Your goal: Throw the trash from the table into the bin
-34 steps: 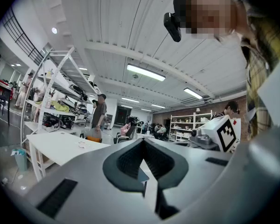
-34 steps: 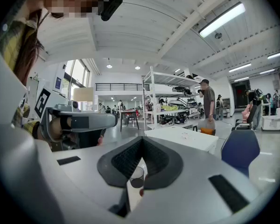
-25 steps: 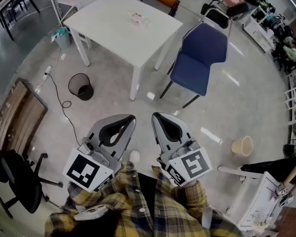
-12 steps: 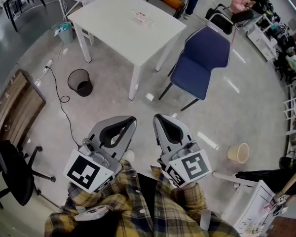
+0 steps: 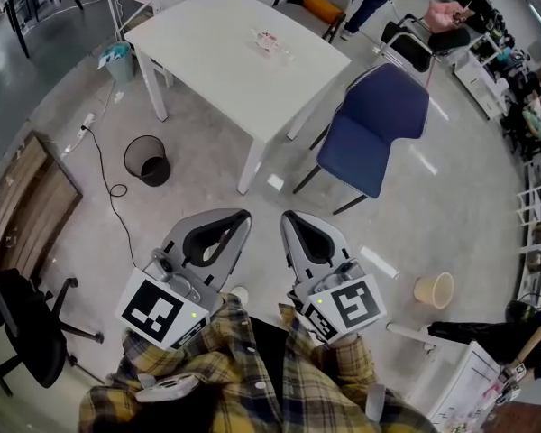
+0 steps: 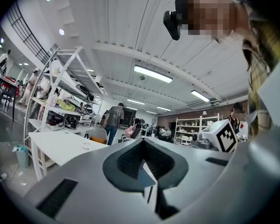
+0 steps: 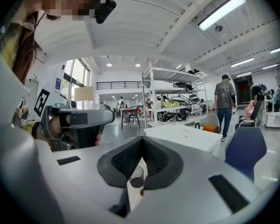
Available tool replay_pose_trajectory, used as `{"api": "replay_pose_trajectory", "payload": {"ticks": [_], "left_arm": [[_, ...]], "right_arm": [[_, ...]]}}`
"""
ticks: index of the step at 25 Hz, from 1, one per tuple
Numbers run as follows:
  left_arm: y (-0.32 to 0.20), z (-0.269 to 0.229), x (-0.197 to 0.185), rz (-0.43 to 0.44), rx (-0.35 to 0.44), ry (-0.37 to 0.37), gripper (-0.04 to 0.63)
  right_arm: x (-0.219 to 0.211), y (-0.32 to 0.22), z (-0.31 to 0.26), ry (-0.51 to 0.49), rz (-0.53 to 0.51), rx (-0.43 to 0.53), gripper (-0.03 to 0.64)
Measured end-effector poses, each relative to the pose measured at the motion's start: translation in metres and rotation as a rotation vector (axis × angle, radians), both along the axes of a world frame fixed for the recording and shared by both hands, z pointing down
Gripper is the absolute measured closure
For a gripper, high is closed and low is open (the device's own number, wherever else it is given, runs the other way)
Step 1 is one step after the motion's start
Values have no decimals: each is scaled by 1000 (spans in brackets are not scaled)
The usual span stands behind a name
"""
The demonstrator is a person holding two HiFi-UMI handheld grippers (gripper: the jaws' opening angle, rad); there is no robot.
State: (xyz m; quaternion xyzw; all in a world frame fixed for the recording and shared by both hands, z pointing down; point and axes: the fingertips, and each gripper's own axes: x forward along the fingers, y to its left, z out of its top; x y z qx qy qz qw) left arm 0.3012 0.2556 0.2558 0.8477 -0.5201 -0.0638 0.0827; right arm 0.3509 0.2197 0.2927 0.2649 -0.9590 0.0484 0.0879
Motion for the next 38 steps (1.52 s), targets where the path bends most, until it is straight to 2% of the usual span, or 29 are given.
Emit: {"api": "replay_pose_trajectory", "payload": {"ticks": [12, 20, 30, 38], "left_arm": [[-83, -7, -116, 24, -3, -32, 588], [-105, 7, -173, 41, -18, -37, 588], [-139, 17, -209, 44, -41, -12, 588], [-213, 23, -225, 34, -52, -7, 588]], "right_arm": [[-110, -87, -6, -16, 46, -5, 618], [-154, -118, 13, -6, 109, -23, 618], [-188, -158, 23, 25, 115, -47, 618], [-207, -228, 32, 28, 107, -71, 618]]}}
